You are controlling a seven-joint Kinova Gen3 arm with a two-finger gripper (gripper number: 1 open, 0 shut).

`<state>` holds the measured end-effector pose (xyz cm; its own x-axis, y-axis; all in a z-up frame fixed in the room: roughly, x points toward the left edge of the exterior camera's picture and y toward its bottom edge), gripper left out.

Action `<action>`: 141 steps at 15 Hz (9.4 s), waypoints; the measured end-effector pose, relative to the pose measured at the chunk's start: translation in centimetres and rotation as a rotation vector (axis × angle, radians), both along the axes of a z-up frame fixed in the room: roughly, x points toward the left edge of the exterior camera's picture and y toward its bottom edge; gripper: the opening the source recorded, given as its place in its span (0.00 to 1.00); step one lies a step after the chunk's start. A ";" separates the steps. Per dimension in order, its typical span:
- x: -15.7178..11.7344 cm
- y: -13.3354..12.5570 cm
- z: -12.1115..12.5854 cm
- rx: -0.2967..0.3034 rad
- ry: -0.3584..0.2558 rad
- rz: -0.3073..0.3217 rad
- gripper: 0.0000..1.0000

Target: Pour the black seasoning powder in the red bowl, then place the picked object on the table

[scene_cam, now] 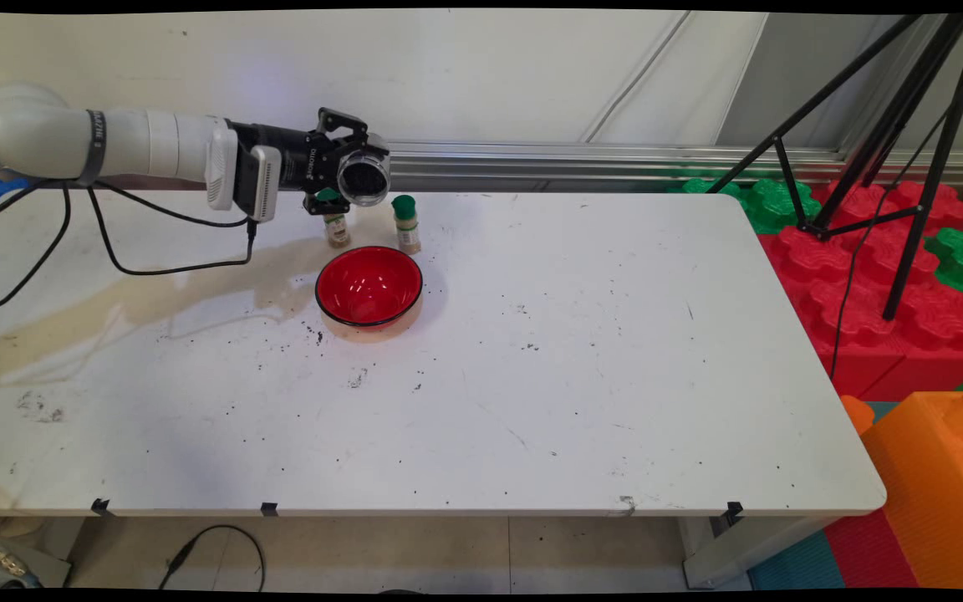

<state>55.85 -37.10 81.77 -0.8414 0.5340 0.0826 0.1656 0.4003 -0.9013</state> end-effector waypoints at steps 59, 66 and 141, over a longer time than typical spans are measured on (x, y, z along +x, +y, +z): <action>-0.8 3.1 -0.5 -0.487 -0.596 -0.256 0.00; -0.9 3.3 -0.6 -0.441 -0.546 -0.241 0.00; -13.1 9.5 0.4 0.915 0.694 0.093 0.00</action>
<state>42.77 -27.64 82.16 -0.4958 -0.0262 0.8680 -0.3170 0.9360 -0.1528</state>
